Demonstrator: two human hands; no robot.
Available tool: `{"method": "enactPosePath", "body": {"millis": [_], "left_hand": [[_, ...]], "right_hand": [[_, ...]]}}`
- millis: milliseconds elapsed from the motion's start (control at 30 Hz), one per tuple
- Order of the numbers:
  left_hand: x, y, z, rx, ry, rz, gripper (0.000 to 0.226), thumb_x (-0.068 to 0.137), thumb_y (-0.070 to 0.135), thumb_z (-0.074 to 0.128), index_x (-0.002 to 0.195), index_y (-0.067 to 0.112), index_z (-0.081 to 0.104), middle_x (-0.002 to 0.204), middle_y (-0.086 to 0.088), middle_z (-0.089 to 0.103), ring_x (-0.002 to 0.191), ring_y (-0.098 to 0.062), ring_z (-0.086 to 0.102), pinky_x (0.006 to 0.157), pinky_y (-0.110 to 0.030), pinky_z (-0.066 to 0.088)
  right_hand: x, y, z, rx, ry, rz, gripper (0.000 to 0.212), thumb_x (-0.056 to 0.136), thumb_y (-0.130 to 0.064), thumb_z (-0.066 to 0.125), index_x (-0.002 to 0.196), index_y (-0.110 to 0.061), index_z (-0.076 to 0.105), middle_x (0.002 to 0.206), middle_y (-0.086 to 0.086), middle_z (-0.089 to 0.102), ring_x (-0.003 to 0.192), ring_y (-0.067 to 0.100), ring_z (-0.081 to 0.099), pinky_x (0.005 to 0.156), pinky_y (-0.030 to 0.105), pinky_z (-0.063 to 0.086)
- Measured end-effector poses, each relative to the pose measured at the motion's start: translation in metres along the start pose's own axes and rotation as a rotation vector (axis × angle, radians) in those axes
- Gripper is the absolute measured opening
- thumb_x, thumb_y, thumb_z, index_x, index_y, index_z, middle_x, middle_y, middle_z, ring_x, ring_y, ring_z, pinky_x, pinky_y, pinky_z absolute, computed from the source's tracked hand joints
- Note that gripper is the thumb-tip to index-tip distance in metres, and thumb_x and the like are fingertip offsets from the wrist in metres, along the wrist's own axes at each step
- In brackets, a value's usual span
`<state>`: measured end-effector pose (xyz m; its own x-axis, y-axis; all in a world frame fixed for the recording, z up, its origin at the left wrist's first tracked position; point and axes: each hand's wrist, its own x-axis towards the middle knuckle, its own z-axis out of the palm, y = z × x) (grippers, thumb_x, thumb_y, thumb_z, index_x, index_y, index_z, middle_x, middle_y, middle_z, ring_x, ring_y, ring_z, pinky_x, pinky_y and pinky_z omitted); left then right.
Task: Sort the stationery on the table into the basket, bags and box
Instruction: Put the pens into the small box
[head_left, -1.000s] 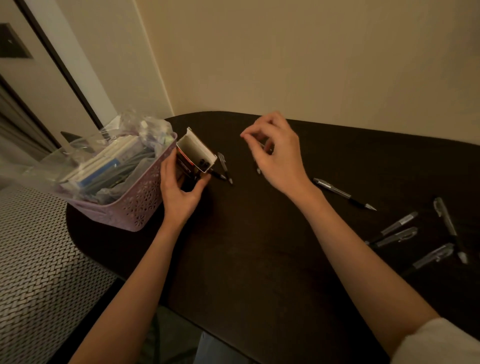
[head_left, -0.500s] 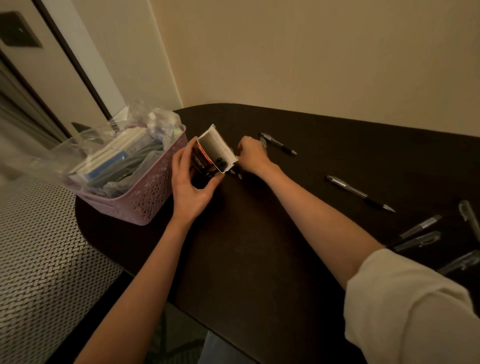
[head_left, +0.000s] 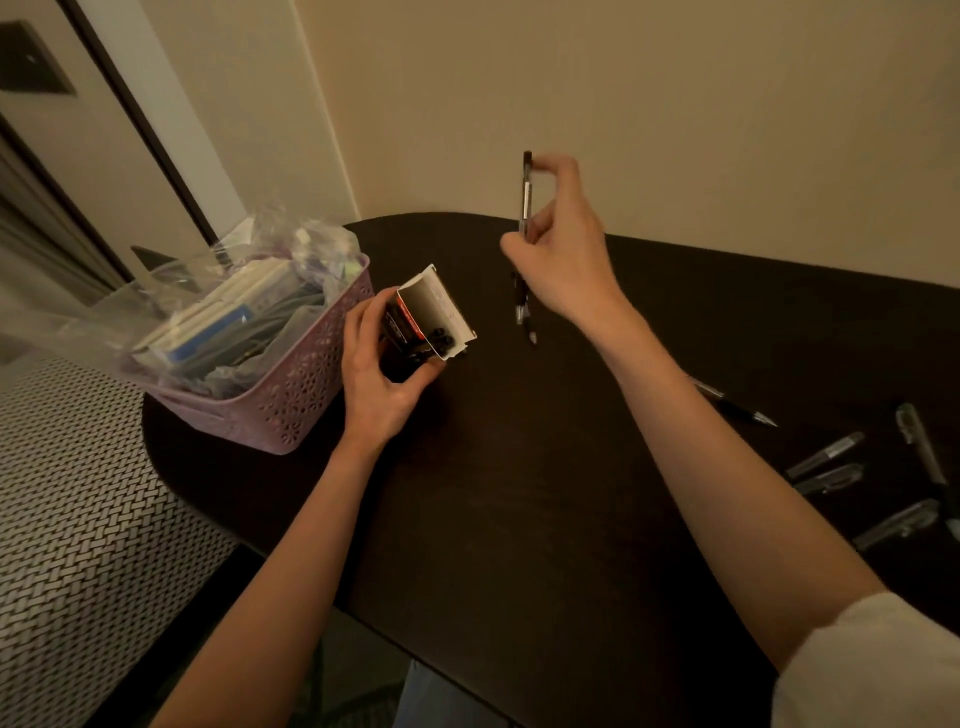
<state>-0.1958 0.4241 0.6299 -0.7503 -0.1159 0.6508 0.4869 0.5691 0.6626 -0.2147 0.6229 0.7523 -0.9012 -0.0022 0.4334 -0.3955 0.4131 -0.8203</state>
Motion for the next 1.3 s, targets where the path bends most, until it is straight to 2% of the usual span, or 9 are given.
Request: {"method": "enactPosePath", "body": {"millis": [100,233,333,700,800,933,1033,1200,1300], "left_hand": [[0.000,0.002,-0.001,0.011,-0.008,0.006,0.073,0.072,0.040,0.074,0.137,0.029,0.041,0.135,-0.002,0.043,0.126,0.003,0.038,0.105,-0.021,0.037],[-0.001,0.002,0.000,0.010,-0.030,0.016,0.073,0.073,0.042,0.073,0.137,0.034,0.040,0.135,-0.003,0.043,0.127,-0.010,0.041,0.105,-0.041,0.043],[-0.001,0.001,-0.001,-0.002,-0.031,0.024,0.073,0.073,0.041,0.073,0.137,0.035,0.039,0.136,-0.004,0.042,0.129,-0.014,0.042,0.104,-0.048,0.044],[0.000,-0.001,0.000,0.007,-0.051,0.048,0.074,0.072,0.039,0.073,0.138,0.028,0.041,0.134,-0.007,0.044,0.127,-0.017,0.043,0.103,-0.048,0.043],[0.000,0.002,-0.001,-0.002,-0.056,0.049,0.073,0.072,0.040,0.072,0.137,0.031,0.040,0.134,-0.006,0.043,0.128,-0.016,0.043,0.104,-0.047,0.044],[0.000,0.003,-0.001,0.004,-0.053,0.044,0.073,0.073,0.040,0.072,0.138,0.030,0.040,0.135,-0.005,0.043,0.128,-0.014,0.043,0.104,-0.046,0.043],[0.000,0.003,-0.001,0.001,-0.048,0.053,0.072,0.073,0.041,0.072,0.137,0.030,0.040,0.134,-0.005,0.043,0.126,-0.015,0.044,0.103,-0.046,0.044],[0.001,0.000,0.000,-0.015,-0.012,0.000,0.075,0.072,0.044,0.071,0.139,0.023,0.042,0.134,-0.006,0.045,0.125,-0.008,0.044,0.105,-0.033,0.042],[0.001,0.000,0.000,-0.024,-0.018,-0.003,0.074,0.073,0.041,0.072,0.138,0.026,0.041,0.134,-0.005,0.044,0.125,-0.011,0.045,0.104,-0.039,0.044]], "right_hand": [[-0.023,-0.017,-0.019,0.107,-0.064,-0.155,0.076,0.085,0.000,0.057,0.146,-0.026,0.021,0.078,0.007,0.053,0.056,0.006,0.052,0.058,0.018,0.048],[-0.040,-0.035,-0.033,0.284,-0.094,-0.237,0.072,0.087,0.004,0.055,0.145,-0.020,0.020,0.088,0.021,0.055,0.061,0.033,0.058,0.060,0.036,0.057],[-0.048,-0.044,-0.033,0.291,-0.058,-0.327,0.065,0.088,0.004,0.057,0.140,-0.016,0.022,0.088,0.017,0.057,0.066,0.028,0.061,0.064,0.039,0.058],[-0.053,-0.030,-0.010,0.055,-0.125,-0.489,0.062,0.086,0.000,0.061,0.135,-0.021,0.029,0.090,-0.003,0.058,0.074,0.012,0.062,0.066,0.025,0.055],[-0.051,-0.019,0.001,-0.002,-0.128,-0.520,0.059,0.087,-0.002,0.061,0.133,-0.025,0.032,0.093,-0.002,0.057,0.076,0.011,0.061,0.064,0.027,0.053],[-0.051,-0.009,0.012,-0.113,-0.121,-0.587,0.046,0.089,-0.005,0.062,0.132,-0.011,0.046,0.106,0.004,0.062,0.093,0.004,0.059,0.079,0.027,0.054],[-0.050,-0.006,0.013,-0.168,-0.104,-0.650,0.030,0.092,-0.003,0.057,0.122,-0.001,0.059,0.110,0.009,0.062,0.100,0.010,0.058,0.089,0.021,0.048],[-0.049,-0.009,0.007,-0.202,-0.169,-0.616,0.026,0.090,-0.006,0.059,0.115,-0.005,0.066,0.108,0.007,0.059,0.093,0.006,0.055,0.082,0.016,0.048],[-0.050,-0.011,0.008,-0.228,-0.215,-0.564,0.017,0.087,-0.010,0.065,0.104,-0.011,0.067,0.098,0.000,0.062,0.081,0.000,0.053,0.072,0.014,0.046]]}}
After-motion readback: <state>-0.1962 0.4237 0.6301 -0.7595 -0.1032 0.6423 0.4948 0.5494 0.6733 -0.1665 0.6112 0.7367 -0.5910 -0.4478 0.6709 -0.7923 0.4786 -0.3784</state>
